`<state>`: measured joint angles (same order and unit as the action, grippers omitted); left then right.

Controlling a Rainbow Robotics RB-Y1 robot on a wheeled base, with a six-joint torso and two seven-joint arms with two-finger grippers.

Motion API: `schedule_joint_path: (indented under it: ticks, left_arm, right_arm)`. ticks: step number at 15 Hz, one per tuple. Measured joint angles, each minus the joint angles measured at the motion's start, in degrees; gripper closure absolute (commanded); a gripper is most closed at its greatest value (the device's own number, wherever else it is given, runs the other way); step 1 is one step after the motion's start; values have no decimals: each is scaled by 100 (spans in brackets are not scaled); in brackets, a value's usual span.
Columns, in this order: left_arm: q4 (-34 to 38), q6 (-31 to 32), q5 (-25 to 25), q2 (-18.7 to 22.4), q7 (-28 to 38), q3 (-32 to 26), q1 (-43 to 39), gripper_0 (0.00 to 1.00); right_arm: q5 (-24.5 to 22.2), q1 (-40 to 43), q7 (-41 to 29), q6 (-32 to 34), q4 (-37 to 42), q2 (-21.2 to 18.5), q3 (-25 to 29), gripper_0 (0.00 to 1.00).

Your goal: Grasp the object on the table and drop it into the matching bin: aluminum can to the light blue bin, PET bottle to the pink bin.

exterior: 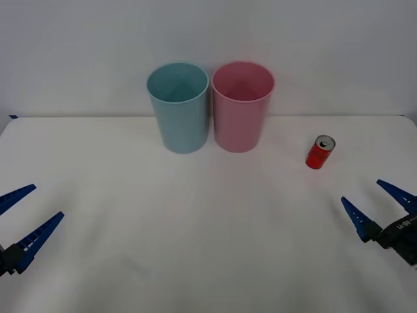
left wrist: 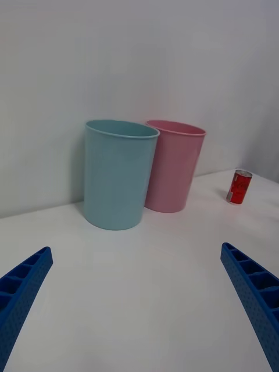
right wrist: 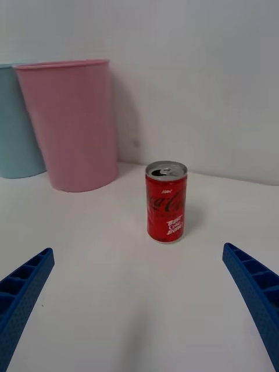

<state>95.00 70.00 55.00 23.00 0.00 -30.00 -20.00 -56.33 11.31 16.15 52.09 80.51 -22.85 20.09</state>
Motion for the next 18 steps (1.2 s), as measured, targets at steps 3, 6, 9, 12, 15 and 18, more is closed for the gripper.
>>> schedule_joint_path:
  ticks: [3,6,9,12,15,18]
  left_arm:
    - [0,0,0,0,0,0,0,0]
    - [0,0,0,0,0,0,0,0]
    - [0,0,0,0,0,0,0,0]
    - [0,0,0,0,0,0,0,0]
    - [0,0,0,0,0,0,0,0]
    - [0,0,0,0,0,0,0,0]
  right_arm:
    - [-52,-127,12,-529,0,214,-208,0]
    - [-499,-334,12,-812,-6,580,-87,0]
    - [-793,-571,19,-1113,-104,818,-73,0]
    - [-1072,-1089,59,-1099,-701,953,81,0]
    - [-1183,-1367,132,-1317,-919,1009,85,0]
    - [-1219,-1745,228,-1434,-1360,1028,80,0]
